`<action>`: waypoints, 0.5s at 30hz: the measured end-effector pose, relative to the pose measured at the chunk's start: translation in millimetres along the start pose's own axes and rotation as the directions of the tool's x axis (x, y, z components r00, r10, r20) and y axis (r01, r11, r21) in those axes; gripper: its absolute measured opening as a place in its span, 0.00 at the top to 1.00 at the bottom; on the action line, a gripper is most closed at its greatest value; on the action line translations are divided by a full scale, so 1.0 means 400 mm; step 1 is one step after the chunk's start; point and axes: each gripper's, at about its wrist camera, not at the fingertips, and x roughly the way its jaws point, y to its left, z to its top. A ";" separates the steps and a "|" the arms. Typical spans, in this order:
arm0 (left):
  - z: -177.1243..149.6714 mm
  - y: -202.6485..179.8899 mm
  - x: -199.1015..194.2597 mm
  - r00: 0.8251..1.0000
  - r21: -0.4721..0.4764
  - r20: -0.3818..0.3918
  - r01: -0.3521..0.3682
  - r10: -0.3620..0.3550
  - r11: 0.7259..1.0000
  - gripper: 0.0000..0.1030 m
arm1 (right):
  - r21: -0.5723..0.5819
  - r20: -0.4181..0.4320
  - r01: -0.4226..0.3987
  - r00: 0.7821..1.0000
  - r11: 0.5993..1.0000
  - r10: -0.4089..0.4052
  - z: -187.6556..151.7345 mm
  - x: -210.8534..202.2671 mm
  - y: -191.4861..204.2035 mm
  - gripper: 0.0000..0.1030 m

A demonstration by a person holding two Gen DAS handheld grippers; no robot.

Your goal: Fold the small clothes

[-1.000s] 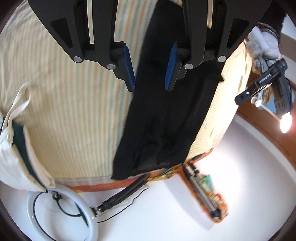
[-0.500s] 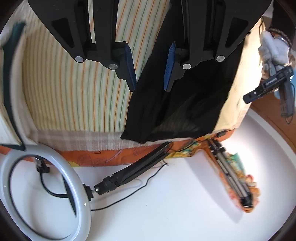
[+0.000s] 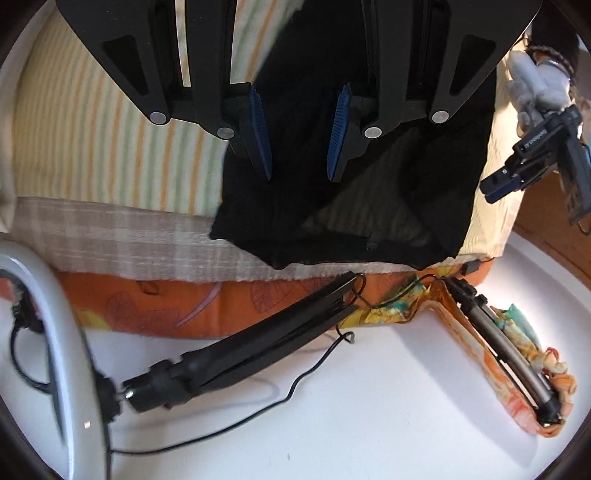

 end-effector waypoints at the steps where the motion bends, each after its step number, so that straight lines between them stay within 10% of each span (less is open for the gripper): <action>1: 0.008 0.000 0.008 1.000 0.003 0.000 -0.005 0.005 1.000 0.68 | -0.003 0.009 -0.005 1.000 1.000 0.005 0.004 0.006 0.000 0.72; 8: 0.071 0.023 0.040 1.000 -0.002 0.015 0.004 -0.003 1.000 0.68 | 0.023 0.118 -0.122 0.986 0.992 0.118 0.024 -0.033 -0.055 0.72; 15: 0.118 0.026 0.113 1.000 -0.022 -0.016 -0.002 0.002 1.000 0.68 | 0.079 0.126 -0.055 0.991 0.995 0.045 0.002 -0.063 -0.160 0.72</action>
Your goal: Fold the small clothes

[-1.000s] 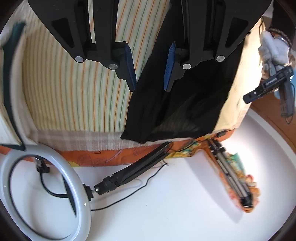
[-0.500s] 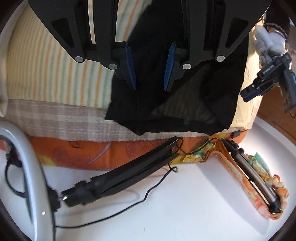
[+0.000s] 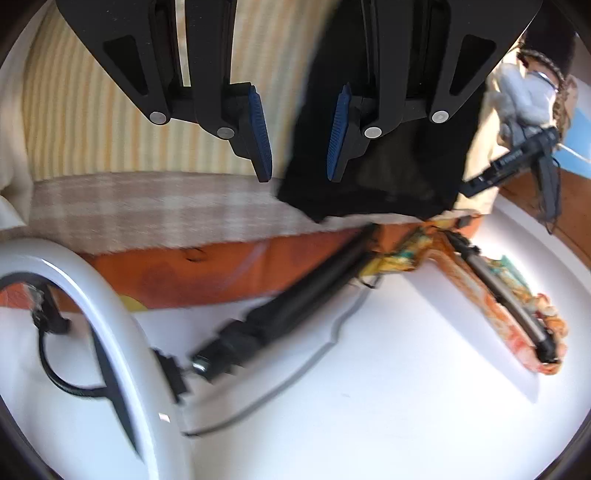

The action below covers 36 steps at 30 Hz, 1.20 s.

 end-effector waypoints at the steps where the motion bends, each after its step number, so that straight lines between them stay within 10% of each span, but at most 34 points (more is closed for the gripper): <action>1: 0.002 -0.008 0.010 1.000 0.007 -0.006 -0.001 0.001 1.000 0.68 | 0.002 -0.008 0.005 1.000 1.000 -0.005 -0.001 0.010 -0.003 0.72; 7: 0.009 -0.067 0.034 0.997 0.093 0.019 -0.074 0.073 0.993 0.68 | -0.033 -0.007 0.015 1.000 0.999 -0.016 0.005 0.058 0.031 0.75; 11: 0.008 -0.098 0.038 0.995 0.138 0.037 -0.095 0.091 0.986 0.96 | -0.077 -0.005 0.023 1.000 0.997 -0.024 0.009 0.079 0.070 0.92; 36: -0.199 -0.195 -0.424 0.983 0.189 0.185 -0.019 -0.017 0.982 0.98 | -0.226 0.117 0.011 0.993 0.974 0.015 -0.176 -0.330 0.249 0.98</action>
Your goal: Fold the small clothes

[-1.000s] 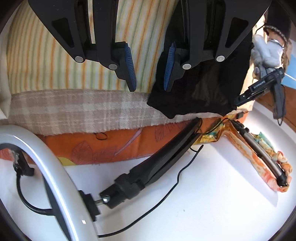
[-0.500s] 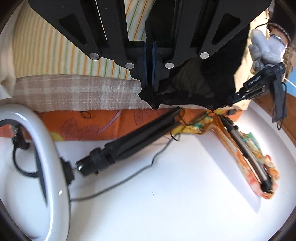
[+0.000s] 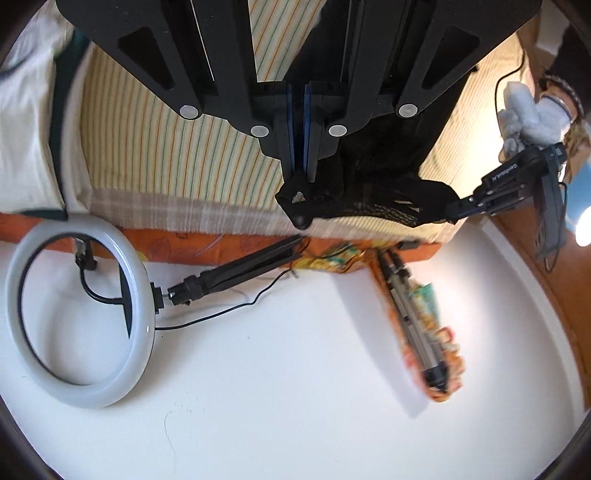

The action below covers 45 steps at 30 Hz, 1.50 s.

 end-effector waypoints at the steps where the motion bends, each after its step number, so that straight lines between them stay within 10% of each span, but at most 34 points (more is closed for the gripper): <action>1: -0.015 -0.008 -0.018 1.000 0.007 0.005 -0.003 0.003 1.000 0.98 | -0.023 -0.005 0.009 1.000 1.000 -0.010 -0.019 -0.026 0.010 0.98; 16: -0.333 -0.087 -0.257 1.000 0.035 -0.010 -0.006 0.006 0.999 0.98 | -0.200 -0.090 0.029 0.995 0.979 -0.047 -0.332 -0.159 0.173 0.98; 35: -0.530 -0.084 -0.336 0.998 0.107 -0.064 -0.007 0.014 0.994 0.98 | -0.377 -0.081 0.078 0.990 0.923 -0.117 -0.544 -0.201 0.249 0.98; 45: -0.544 -0.027 -0.381 0.994 -0.067 -0.087 0.058 -0.063 0.996 0.95 | -0.280 -0.120 0.047 0.989 0.959 -0.084 -0.557 -0.247 0.218 0.86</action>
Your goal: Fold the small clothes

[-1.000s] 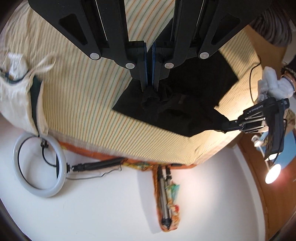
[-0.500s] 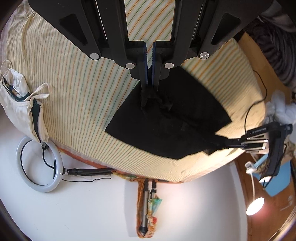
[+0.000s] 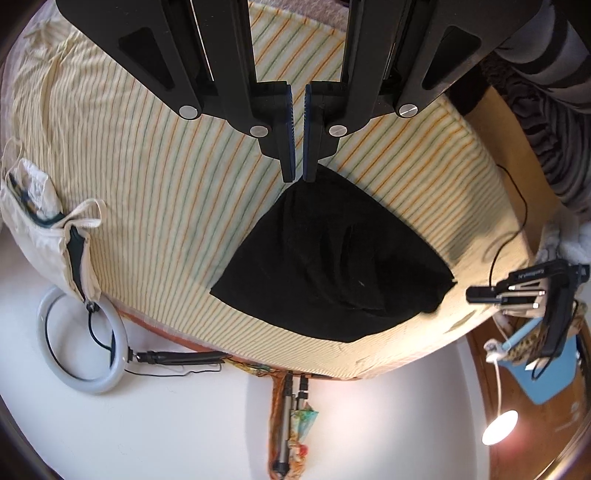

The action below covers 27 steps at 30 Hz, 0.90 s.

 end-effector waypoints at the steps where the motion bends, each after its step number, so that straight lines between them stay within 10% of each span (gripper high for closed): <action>1: 0.002 0.017 0.003 0.999 -0.070 -0.015 0.033 -0.034 0.997 0.84 | 0.066 -0.009 -0.031 0.999 0.997 0.032 0.001 0.001 -0.014 0.81; 4: 0.010 0.054 0.011 0.995 -0.218 -0.022 0.094 -0.101 0.971 0.53 | 0.220 -0.002 -0.134 0.990 0.966 0.138 0.001 0.008 -0.050 0.73; 12: 0.015 0.119 0.081 0.946 -0.530 -0.044 0.251 -0.322 0.810 0.53 | 0.598 0.086 -0.342 0.927 0.725 0.366 -0.007 0.074 -0.159 0.72; 15: 0.015 0.110 0.101 0.940 -0.539 -0.068 0.248 -0.335 0.805 0.54 | 0.626 0.058 -0.337 0.920 0.704 0.388 -0.009 0.109 -0.152 0.70; 18: 0.019 0.108 0.121 0.932 -0.552 -0.089 0.248 -0.352 0.796 0.91 | 0.649 0.043 -0.338 0.911 0.681 0.411 -0.020 0.140 -0.141 0.75; 20: 0.025 0.104 0.120 0.932 -0.546 -0.087 0.251 -0.352 0.800 0.95 | 0.652 0.053 -0.345 0.909 0.675 0.414 -0.024 0.142 -0.138 0.93; 27: 0.046 0.108 0.059 0.941 -0.491 -0.061 0.261 -0.332 0.831 0.97 | 0.630 0.124 -0.360 0.922 0.688 0.368 -0.007 0.059 -0.161 0.97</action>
